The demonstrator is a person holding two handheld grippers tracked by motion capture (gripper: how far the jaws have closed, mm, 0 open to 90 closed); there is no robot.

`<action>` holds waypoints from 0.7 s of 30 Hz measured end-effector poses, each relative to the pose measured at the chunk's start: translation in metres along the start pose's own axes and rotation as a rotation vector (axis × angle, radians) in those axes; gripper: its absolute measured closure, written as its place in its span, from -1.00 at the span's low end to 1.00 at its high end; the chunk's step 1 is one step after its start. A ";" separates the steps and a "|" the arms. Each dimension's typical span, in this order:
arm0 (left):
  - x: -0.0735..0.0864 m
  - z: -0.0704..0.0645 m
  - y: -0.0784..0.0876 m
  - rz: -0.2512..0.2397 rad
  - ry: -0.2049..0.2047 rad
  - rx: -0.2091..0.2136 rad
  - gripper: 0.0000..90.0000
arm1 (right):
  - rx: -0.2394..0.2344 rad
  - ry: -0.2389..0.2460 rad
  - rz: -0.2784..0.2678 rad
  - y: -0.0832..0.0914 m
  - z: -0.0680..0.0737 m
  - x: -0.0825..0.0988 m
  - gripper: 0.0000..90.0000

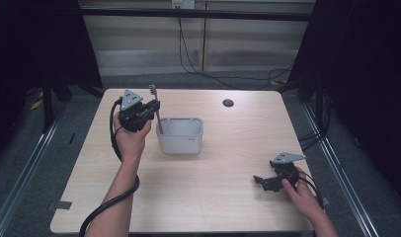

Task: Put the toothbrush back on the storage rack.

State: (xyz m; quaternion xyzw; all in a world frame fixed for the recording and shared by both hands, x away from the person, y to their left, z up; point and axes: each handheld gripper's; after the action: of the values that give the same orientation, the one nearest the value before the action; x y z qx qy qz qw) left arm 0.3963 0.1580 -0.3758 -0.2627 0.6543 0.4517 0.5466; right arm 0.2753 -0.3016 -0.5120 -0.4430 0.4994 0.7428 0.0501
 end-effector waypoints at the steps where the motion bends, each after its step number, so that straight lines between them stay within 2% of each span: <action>1: 0.001 0.000 0.001 0.001 0.001 0.000 0.81 | 0.000 0.000 0.000 0.000 0.000 0.000 -0.82; 21: 0.020 -0.002 0.008 0.026 -0.009 0.011 0.81 | 0.000 0.000 0.000 0.000 0.000 0.000 -0.82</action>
State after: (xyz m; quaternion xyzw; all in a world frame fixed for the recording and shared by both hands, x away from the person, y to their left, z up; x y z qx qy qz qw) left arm 0.3837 0.1624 -0.3921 -0.2491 0.6578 0.4563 0.5450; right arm 0.2753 -0.3017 -0.5120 -0.4431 0.4995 0.7427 0.0500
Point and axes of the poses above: each handheld gripper's, and its own axes: y roughly backward along the jaws, x roughly out of its underside, z roughly to its left, and after that the axes turned 6 degrees about -x, right-handed
